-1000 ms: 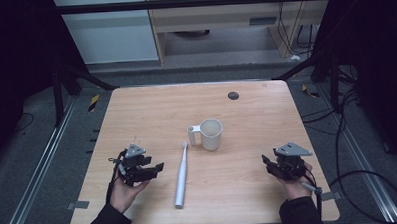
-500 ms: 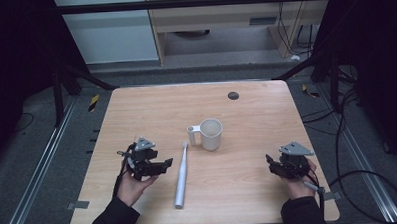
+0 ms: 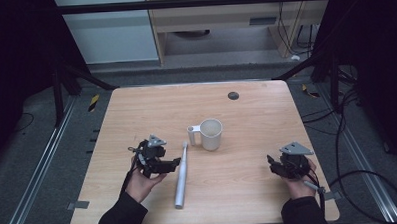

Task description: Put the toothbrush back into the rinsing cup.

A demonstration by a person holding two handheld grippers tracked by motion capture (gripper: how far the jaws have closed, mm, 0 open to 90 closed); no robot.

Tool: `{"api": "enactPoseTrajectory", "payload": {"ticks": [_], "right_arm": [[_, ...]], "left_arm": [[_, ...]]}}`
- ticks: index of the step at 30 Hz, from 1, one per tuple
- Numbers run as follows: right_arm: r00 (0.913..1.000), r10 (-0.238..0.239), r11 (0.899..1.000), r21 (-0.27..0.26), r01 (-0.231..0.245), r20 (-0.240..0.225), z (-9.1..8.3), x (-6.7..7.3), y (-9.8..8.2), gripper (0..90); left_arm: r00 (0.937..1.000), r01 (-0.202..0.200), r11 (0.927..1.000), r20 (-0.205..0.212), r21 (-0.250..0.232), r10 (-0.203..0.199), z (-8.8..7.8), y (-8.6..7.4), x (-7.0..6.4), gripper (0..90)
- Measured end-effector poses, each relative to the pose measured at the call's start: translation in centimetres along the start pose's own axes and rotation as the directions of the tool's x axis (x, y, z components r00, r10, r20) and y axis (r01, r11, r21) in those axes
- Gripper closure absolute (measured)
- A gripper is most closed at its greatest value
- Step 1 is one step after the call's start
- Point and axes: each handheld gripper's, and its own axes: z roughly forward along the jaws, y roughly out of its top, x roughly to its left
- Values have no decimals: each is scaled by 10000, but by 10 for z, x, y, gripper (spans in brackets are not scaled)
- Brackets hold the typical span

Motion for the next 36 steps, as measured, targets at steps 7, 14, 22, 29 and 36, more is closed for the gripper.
{"api": "enactPoseTrajectory", "payload": {"ticks": [7,14,22,29,36], "right_arm": [[9999,-146,9998,120,146,-21,4,3,1,373],[9998,-183,9996,217,184,-31,5,4,1,383],[9997,-238,9993,281,238,-13,5,4,1,388],[9997,-226,9991,345,228,-82,5,4,1,393],[9997,-240,9987,452,245,-109,6,4,0,402]], "left_arm": [[10000,-73,9991,-43,412,75,10,0,-5,335],[10000,-19,9964,-40,845,23,21,0,-9,349],[10000,30,9934,-95,1145,-19,30,0,-13,357],[9999,94,9890,-104,1475,-79,38,-2,-14,366],[9997,195,9852,-153,1701,-171,46,-3,-16,374]]}}
